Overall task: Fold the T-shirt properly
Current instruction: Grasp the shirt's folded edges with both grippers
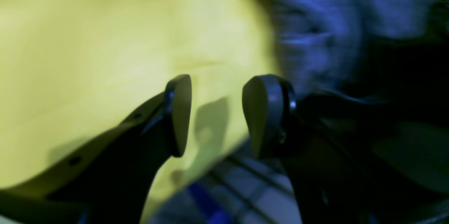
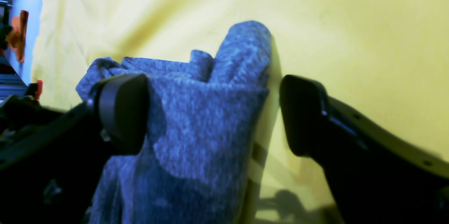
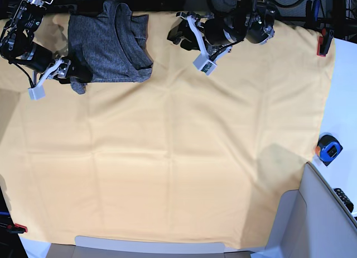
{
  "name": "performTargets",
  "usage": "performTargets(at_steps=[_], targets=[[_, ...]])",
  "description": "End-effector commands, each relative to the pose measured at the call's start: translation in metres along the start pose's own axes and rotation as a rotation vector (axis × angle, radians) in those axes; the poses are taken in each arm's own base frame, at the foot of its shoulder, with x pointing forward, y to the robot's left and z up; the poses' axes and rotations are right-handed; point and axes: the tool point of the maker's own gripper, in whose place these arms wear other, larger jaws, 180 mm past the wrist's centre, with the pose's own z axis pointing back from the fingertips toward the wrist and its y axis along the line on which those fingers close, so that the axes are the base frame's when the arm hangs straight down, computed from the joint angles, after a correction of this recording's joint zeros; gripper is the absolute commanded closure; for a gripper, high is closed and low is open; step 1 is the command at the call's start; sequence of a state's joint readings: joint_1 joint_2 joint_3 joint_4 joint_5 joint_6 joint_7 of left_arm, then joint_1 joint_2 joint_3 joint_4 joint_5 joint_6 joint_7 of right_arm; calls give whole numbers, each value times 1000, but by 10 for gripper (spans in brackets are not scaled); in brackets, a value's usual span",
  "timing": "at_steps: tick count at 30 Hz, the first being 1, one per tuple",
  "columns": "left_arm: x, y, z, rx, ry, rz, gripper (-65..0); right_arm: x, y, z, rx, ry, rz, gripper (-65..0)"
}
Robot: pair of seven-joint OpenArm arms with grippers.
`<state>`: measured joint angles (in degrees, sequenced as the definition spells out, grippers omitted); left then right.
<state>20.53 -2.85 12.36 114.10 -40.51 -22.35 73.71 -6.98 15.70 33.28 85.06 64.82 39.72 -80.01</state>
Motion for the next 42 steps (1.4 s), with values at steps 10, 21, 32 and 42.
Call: performTargets(at_steps=[10,21,32,42], targets=[[-13,11,-16,-50,127,39,-274,-12,7,-15,-3,103,70,-327],[2,-20,-38,-165,208,-147,-274,-28,0,-28,-77,161,70,-323],[-1,-34,-51,-201,279,-248,-274,-14,-1,-30,-88,138,89,-323],[-7,-28,-62,-199,341,-255,-274,-12,3,-35,-77,113,82,-323]])
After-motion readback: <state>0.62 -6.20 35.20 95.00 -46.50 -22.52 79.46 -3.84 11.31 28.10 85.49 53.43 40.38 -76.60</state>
